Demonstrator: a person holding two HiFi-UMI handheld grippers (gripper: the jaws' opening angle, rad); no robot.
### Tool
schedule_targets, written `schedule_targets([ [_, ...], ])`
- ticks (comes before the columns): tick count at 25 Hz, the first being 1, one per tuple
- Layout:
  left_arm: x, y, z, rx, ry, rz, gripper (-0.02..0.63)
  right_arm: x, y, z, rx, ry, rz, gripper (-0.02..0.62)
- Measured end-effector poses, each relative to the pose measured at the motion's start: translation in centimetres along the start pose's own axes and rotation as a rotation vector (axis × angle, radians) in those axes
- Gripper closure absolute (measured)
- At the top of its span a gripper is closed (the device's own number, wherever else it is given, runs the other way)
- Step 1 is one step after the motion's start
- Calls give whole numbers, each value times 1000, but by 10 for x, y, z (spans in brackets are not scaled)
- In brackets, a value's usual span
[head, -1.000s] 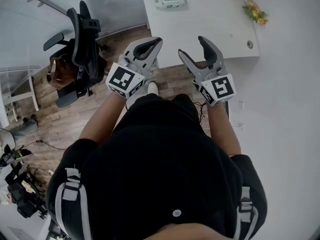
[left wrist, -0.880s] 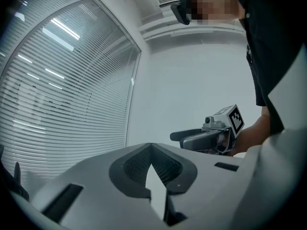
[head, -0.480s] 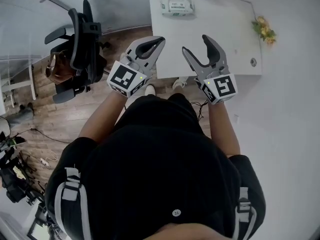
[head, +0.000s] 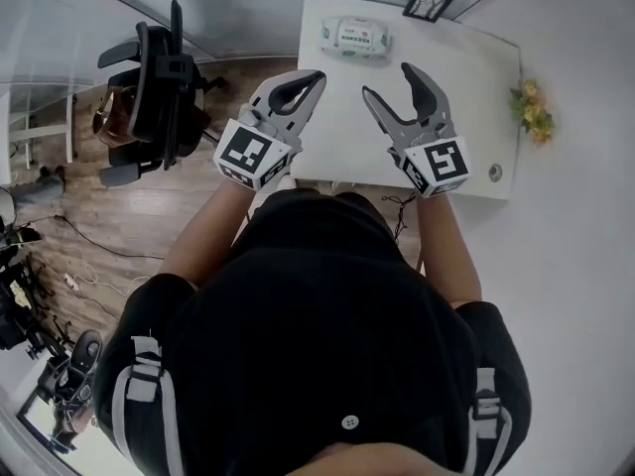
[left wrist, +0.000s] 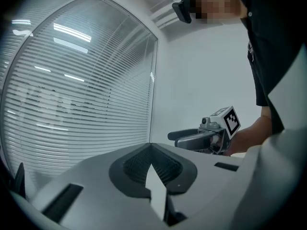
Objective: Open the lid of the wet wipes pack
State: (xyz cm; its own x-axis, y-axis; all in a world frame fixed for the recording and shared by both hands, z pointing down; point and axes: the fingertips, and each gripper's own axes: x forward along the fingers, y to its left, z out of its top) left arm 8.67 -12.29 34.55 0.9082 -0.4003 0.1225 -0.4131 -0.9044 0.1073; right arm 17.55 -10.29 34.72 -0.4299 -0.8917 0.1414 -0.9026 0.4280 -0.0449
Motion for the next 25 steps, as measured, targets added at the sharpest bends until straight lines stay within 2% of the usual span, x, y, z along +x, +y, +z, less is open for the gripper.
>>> schedule_targets([
  [7, 49, 17, -10, -23, 37, 110, 598, 27, -56, -16, 6, 33, 100, 278],
  [12, 86, 29, -25, -43, 66, 179, 598, 50, -91, -47, 6, 94, 158, 287],
  [16, 112, 44, -60, -54, 139, 190, 598, 73, -111, -78, -29, 159, 179, 291],
  [25, 138, 93, -127, -109, 240, 202, 598, 124, -132, -146, -93, 316, 186, 291],
])
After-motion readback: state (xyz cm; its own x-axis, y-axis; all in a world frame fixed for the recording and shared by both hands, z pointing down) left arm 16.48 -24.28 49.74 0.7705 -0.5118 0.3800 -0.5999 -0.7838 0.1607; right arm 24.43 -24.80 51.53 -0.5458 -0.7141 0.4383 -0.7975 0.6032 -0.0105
